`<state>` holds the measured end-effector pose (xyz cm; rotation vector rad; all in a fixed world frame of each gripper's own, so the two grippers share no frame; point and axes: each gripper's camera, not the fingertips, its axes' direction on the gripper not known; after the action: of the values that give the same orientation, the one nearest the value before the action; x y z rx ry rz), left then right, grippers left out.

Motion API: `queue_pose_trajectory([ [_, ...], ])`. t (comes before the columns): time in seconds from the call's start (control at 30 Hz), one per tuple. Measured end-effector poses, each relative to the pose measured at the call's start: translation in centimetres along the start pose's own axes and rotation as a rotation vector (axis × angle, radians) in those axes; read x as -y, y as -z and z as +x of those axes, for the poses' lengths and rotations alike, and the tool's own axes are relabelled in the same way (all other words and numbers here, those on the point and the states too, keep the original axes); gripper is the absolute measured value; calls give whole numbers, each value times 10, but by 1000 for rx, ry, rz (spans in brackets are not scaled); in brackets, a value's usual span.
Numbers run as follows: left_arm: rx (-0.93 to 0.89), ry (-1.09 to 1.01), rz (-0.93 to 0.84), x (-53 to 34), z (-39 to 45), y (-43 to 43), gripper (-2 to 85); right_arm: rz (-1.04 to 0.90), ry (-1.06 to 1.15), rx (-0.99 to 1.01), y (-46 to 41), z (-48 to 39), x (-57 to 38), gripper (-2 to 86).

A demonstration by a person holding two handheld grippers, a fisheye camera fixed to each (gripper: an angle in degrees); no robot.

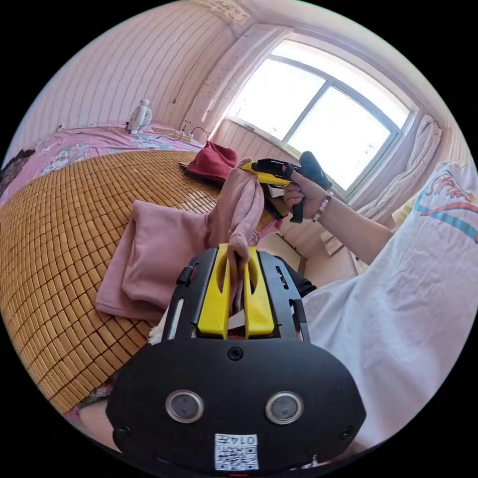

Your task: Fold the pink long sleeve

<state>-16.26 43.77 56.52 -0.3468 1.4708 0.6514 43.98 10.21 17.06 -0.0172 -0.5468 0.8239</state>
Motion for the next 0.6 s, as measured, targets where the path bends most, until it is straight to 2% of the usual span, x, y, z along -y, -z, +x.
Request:
queue_pose_trajectory([
  [0.17, 122, 253, 92, 12, -71, 31, 42, -97, 50, 14, -103, -54, 27, 70],
  [0.37, 216, 522, 62, 36, -161, 13, 50, -252, 105, -226, -205, -95, 50, 87],
  [0.47, 134, 592, 66, 48, -194, 10, 51, -197, 257, -250, -203, -132, 48, 79],
  [0.53, 122, 602, 80, 55, -203, 10, 51, -152, 433, -285, -199, -160, 41, 57],
  [0.6, 149, 611, 55, 63, -209, 4, 51, -196, 522, -354, -213, -174, 37, 27],
])
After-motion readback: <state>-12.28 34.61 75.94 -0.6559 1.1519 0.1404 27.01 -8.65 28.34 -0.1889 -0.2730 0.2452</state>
